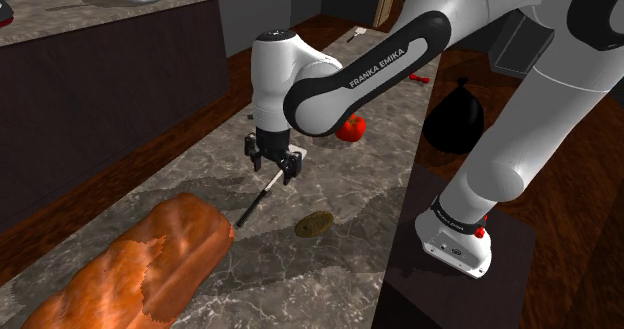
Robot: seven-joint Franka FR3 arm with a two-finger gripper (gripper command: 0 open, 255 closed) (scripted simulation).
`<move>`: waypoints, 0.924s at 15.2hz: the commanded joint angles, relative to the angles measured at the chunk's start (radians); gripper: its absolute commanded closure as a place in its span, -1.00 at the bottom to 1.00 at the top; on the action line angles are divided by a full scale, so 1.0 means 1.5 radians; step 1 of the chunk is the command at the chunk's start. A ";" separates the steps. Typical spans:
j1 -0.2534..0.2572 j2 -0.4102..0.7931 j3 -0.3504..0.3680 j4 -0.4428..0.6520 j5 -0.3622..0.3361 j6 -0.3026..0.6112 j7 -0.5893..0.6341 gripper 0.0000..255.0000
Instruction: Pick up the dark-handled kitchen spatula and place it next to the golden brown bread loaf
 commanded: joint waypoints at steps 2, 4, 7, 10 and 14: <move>0.000 0.000 0.000 0.000 0.000 0.000 0.000 -1.00; -0.003 -0.033 -0.002 0.018 0.022 -0.046 -0.017 -1.00; -0.005 -0.059 -0.007 0.037 0.038 -0.087 -0.028 -1.00; -0.004 -0.059 -0.007 0.037 0.038 -0.087 -0.028 -1.00; -0.004 -0.059 -0.007 0.037 0.038 -0.087 -0.028 -1.00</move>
